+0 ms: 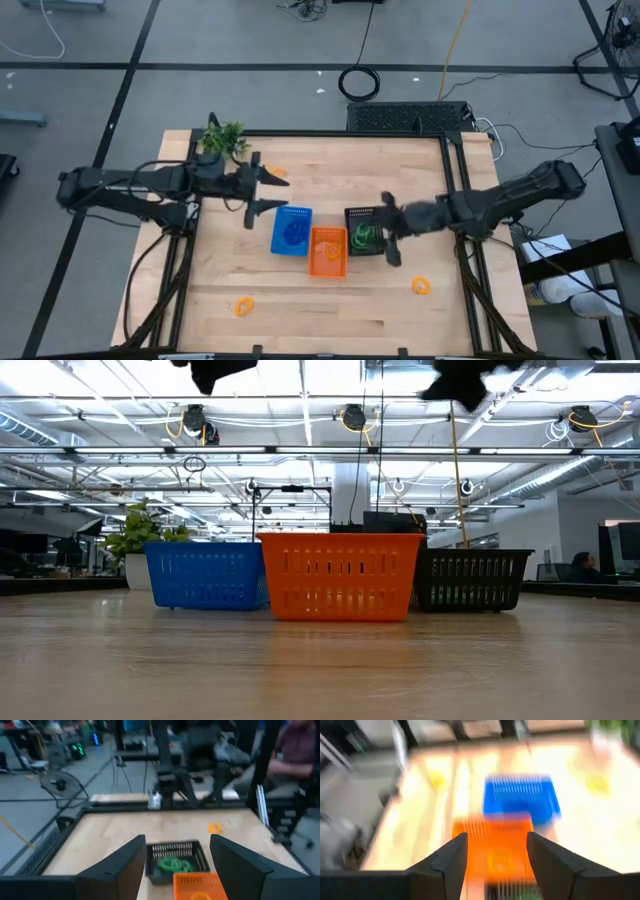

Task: Sort spring keychains
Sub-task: Put the yellow spring keychain into the orange bin

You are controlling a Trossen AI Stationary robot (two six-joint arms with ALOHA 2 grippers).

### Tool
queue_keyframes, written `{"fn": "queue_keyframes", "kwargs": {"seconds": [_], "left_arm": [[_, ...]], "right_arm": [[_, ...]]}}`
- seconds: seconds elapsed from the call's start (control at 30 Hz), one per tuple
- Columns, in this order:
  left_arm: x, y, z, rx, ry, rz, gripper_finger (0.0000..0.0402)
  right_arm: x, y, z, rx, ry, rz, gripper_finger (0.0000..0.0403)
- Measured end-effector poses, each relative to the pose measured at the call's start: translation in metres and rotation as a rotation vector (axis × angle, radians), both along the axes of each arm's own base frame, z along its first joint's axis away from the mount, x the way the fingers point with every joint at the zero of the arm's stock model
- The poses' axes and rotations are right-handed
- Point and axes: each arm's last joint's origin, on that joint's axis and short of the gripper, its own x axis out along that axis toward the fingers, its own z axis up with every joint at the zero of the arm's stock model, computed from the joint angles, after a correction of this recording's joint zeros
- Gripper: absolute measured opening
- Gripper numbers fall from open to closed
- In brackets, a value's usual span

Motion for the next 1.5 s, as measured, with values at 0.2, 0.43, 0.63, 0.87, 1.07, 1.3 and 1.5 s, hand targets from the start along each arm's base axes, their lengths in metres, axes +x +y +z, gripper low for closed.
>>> {"fn": "queue_keyframes", "kwargs": {"seconds": [0.2,0.43,0.63,0.87,1.07,1.3,1.5], "left_arm": [[-0.015,0.006,-0.011,-0.026,-0.100,0.039,0.0232],[-0.017,0.008,-0.015,-0.024,-0.103,0.048,0.0232],[-0.015,0.008,-0.017,-0.025,-0.082,0.049,0.0232],[-0.015,0.008,-0.018,-0.024,-0.080,0.049,0.0232],[-0.015,0.008,-0.018,-0.024,-0.080,0.049,0.0232],[-0.015,0.008,-0.018,-0.024,-0.080,0.049,0.0232],[-0.015,0.008,-0.017,-0.025,-0.082,0.049,0.0232]], "right_arm": [[-0.019,0.039,0.008,0.150,0.390,-0.173,0.0178],[-0.033,0.081,-0.030,0.253,0.687,-0.297,0.0158],[-0.032,0.102,-0.064,0.241,0.885,-0.401,0.0154],[-0.031,0.115,-0.093,0.234,1.051,-0.495,0.0169],[-0.029,0.120,-0.107,0.207,1.092,-0.522,0.0190],[-0.029,0.123,-0.115,0.204,1.133,-0.546,0.0191],[-0.034,0.125,-0.120,0.279,1.202,-0.615,0.0186]]}}
